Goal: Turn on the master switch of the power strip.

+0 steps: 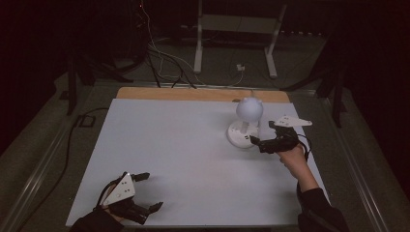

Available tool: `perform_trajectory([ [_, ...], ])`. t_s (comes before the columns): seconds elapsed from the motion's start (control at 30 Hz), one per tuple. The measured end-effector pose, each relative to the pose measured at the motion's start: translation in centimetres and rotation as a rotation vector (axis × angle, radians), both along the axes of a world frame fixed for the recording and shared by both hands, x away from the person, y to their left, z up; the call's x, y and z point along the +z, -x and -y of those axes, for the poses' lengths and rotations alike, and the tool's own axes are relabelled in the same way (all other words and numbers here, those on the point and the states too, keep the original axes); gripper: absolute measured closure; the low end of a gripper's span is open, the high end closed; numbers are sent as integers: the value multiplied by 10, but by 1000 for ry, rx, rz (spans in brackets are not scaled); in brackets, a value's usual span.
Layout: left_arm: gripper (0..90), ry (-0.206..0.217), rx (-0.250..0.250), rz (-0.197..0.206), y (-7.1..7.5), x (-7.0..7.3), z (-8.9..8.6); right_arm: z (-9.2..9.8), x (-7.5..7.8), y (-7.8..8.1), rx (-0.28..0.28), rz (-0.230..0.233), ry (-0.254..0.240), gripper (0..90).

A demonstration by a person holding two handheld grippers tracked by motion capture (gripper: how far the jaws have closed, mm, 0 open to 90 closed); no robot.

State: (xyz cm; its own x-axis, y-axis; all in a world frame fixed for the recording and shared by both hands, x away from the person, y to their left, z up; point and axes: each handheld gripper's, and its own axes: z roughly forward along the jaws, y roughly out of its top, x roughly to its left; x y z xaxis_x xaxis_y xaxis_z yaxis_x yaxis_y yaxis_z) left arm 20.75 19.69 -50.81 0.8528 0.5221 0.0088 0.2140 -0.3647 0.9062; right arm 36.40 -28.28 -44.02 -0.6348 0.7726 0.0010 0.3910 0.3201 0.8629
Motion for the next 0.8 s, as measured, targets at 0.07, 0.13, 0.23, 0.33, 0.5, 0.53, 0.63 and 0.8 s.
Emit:
perform_trajectory([
  [0.07, 2, -4, -1, 0, 0, 0, 0, 1, -3, -4, -10, -8, -3, 9],
  [0.13, 2, 0, 0, -1, 0, 0, 0, 2, -6, -8, -20, -13, 2, 10],
  [0.23, 2, 0, 0, -1, 0, 0, 0, 3, -9, -14, -36, -22, 7, 10],
  [0.33, 2, 3, -1, -3, 0, 0, 0, 5, -12, -19, -52, -28, 5, 10],
  [0.5, 2, 7, 0, -5, 0, 0, -1, 6, -17, -25, -68, -39, 6, 10],
  [0.53, 2, 7, -1, -4, 0, 0, -1, 6, -17, -25, -68, -39, 6, 10],
  [0.63, 2, 5, -2, -6, 0, 0, 0, 6, -21, -30, -87, -47, 12, 11],
  [0.8, 2, 7, -1, -5, 0, 0, -1, 5, -25, -34, -95, -54, 24, 29],
])
